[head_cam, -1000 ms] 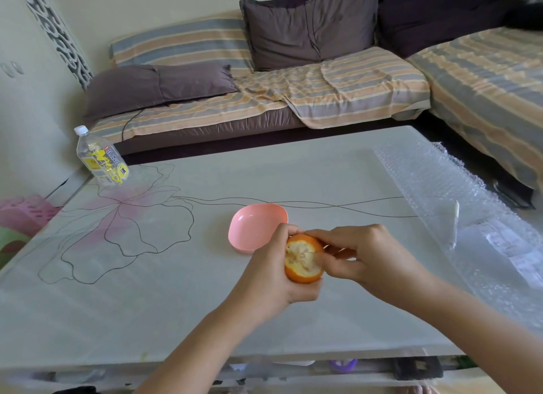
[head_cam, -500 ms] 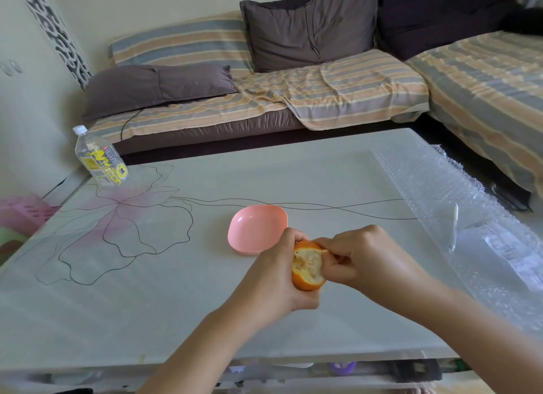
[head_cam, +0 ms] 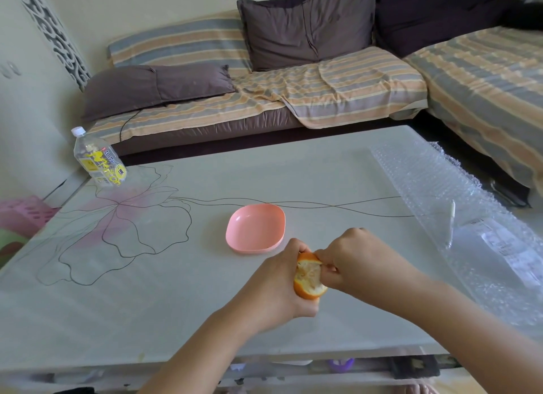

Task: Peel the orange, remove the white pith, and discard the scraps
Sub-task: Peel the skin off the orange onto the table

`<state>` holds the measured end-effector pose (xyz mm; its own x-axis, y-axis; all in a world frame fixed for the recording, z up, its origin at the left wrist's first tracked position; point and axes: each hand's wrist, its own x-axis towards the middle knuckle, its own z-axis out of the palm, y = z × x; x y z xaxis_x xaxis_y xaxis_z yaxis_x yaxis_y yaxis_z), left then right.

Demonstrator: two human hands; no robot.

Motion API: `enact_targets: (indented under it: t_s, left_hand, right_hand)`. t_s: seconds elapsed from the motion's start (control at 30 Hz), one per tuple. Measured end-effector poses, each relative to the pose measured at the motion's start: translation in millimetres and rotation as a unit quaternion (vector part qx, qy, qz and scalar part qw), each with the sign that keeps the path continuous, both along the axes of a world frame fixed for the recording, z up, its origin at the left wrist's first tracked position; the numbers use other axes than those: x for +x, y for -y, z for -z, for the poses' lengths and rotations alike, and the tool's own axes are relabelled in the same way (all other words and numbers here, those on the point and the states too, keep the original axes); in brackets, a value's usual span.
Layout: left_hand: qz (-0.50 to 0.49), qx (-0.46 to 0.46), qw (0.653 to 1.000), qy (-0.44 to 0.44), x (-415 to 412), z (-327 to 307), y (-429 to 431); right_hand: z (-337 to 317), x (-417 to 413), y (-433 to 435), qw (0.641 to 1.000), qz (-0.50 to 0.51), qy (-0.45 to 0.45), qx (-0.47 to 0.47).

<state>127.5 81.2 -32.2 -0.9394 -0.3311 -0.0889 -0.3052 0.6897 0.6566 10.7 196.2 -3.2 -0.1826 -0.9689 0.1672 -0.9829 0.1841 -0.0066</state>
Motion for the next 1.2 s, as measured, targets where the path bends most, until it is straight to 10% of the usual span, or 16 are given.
enact_targets:
  t_s: [0.33,0.7,1.2]
  left_hand:
    - [0.083,0.019,0.994,0.068,7,0,4]
    - [-0.033,0.238,0.971,-0.017,19,7,17]
    - [-0.077,0.233,0.966,-0.076,43,20,27]
  right_hand:
    - [-4,-7,-8,0.986,-0.025,0.102,0.128]
    - [0,-10,-3,0.981,0.052,0.163,0.089]
    - [-3,-6,19,0.823,-0.043,0.546,0.151]
